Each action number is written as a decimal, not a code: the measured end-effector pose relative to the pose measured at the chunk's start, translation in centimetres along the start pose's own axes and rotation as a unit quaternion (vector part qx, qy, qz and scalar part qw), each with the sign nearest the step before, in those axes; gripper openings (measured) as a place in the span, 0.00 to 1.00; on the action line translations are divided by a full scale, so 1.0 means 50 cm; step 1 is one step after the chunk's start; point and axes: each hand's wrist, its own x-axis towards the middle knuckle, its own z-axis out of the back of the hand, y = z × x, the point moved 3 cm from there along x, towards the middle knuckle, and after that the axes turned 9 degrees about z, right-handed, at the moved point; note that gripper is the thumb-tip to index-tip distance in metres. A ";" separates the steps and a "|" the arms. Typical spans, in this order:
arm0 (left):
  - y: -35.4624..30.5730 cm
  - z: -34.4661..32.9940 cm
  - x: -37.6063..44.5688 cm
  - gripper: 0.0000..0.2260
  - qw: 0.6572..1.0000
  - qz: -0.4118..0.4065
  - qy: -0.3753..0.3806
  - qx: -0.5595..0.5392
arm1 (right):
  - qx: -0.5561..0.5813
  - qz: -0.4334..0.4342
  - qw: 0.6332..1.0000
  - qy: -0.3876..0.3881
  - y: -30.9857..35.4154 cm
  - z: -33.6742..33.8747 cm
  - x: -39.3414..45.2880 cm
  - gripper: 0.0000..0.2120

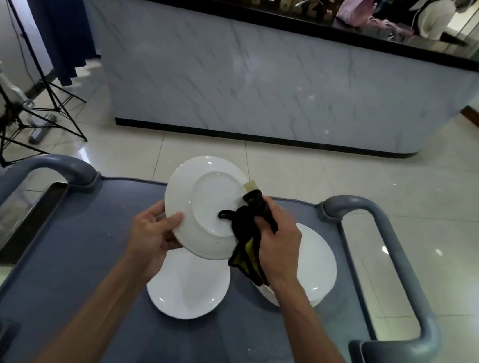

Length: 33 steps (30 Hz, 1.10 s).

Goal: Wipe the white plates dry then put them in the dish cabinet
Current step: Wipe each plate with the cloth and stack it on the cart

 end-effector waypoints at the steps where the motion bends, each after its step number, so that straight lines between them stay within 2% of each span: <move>1: 0.002 -0.023 0.000 0.14 1.000 -0.012 -0.003 0.023 | -0.003 -0.001 1.000 -0.008 -0.009 0.026 0.000 0.20; 3: 0.004 -0.069 0.000 0.14 0.996 -0.043 0.001 0.074 | -0.006 -0.013 1.000 -0.024 -0.030 0.074 0.001 0.18; 7: 0.012 -0.159 -0.004 0.13 0.977 -0.108 -0.007 0.185 | -0.004 -0.037 0.998 -0.047 -0.062 0.165 -0.004 0.21; 8: 0.016 -0.181 -0.003 0.11 0.959 -0.139 -0.025 0.247 | -0.009 -0.039 0.998 -0.054 -0.067 0.186 -0.007 0.22; 10: 0.027 -0.225 -0.006 0.08 0.897 -0.211 -0.059 0.384 | -0.025 -0.034 0.996 -0.074 -0.073 0.226 -0.016 0.24; 12: 0.042 -0.266 -0.011 0.06 0.837 -0.266 -0.077 0.472 | -0.031 -0.025 0.995 -0.090 -0.081 0.261 -0.029 0.26; 17: 0.092 -0.329 -0.014 0.09 0.745 -0.302 -0.066 0.591 | -0.010 -0.029 0.995 -0.098 -0.104 0.317 -0.056 0.27; 20: 0.118 -0.356 -0.026 0.11 0.692 -0.316 -0.063 0.646 | 0.006 -0.022 0.995 -0.099 -0.108 0.339 -0.065 0.33; 23: 0.141 -0.377 -0.038 0.16 0.663 -0.310 -0.062 0.679 | 0.014 -0.021 0.995 -0.094 -0.118 0.356 -0.075 0.35; 33: 0.222 -0.413 -0.062 0.19 0.606 -0.323 -0.041 0.726 | 0.016 -0.064 0.994 -0.085 -0.170 0.394 -0.112 0.28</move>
